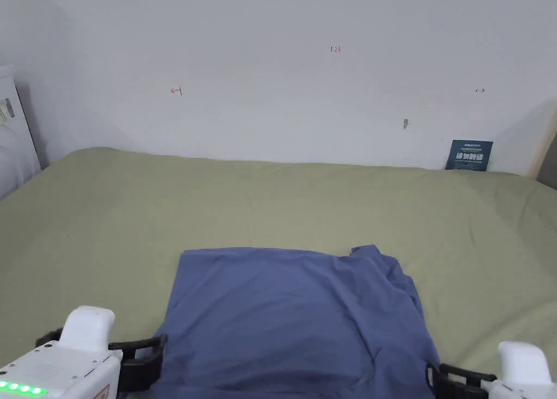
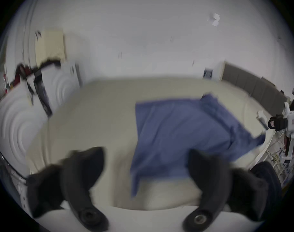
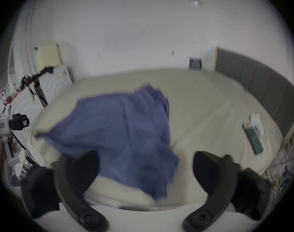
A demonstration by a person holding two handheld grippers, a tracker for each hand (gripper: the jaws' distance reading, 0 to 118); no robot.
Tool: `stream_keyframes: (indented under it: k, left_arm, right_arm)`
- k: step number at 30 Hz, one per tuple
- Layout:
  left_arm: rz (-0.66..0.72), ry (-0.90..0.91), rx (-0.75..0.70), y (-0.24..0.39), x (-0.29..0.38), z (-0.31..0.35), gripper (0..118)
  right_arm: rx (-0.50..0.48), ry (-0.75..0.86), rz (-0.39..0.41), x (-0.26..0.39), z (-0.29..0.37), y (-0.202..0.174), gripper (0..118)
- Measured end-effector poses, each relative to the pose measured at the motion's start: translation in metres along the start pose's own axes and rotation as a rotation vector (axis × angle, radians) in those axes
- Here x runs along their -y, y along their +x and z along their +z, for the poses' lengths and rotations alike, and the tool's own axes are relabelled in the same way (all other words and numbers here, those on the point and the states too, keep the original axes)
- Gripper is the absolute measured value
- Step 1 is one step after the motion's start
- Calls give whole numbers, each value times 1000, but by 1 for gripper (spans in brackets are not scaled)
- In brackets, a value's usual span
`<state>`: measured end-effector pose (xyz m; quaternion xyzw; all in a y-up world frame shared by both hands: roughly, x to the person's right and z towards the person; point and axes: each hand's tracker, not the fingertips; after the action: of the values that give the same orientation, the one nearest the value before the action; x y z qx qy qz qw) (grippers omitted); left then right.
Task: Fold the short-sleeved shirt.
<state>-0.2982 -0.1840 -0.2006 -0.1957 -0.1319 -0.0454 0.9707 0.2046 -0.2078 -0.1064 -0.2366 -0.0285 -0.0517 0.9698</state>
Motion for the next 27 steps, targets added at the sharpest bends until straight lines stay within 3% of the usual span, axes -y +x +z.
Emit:
stream_keyframes:
  k: [3, 5, 8, 9, 10, 11, 12, 13, 14, 18, 23, 24, 25, 26, 27]
  left_arm:
    - [-17, 209, 18, 22, -14, 40, 113]
    - [-12, 229, -2, 33, -18, 51, 113]
    - [-6, 216, -39, 42, -11, 55, 111]
    - [0, 208, -55, 42, -9, 54, 111]
    - [-2, 197, -48, 44, -9, 54, 105]
    - [-8, 179, -51, 48, -8, 54, 79]
    - [-30, 163, -90, 49, -5, 52, 46]
    - [-48, 144, -101, 48, -4, 49, 12]
    - [-40, 139, -95, 45, -3, 47, 2]
    - [18, 55, -65, 30, -3, 43, 0]
    - [93, -97, -30, -25, 20, 17, 1]
    - [74, -157, -8, -34, 27, 9, 9]
    - [49, -201, -18, -40, 34, 1, 35]
    - [29, -249, -14, -45, 41, -7, 84]
    - [11, -305, -17, -49, 50, -18, 110]
  right_arm:
    - [-23, 228, 33, -22, 37, -25, 115]
    - [-22, 327, 21, -25, 53, -40, 113]
    - [-17, 362, -1, -22, 61, -53, 94]
    - [-5, 364, 6, -20, 61, -57, 94]
    - [10, 365, 18, -17, 60, -60, 71]
    - [39, 360, 42, -15, 58, -62, 29]
    - [68, 357, 59, -13, 57, -64, 5]
    - [38, 358, 50, -12, 56, -63, 5]
    - [2, 337, 48, -12, 55, -63, 4]
    - [9, 331, 50, -9, 56, -63, 4]
    - [13, 303, 27, -2, 55, -57, 4]
    - [14, 293, 25, 0, 54, -56, 4]
    - [14, 281, 23, 2, 53, -56, 4]
    - [14, 273, 22, 4, 51, -55, 4]
    - [17, 263, 21, 6, 49, -55, 4]
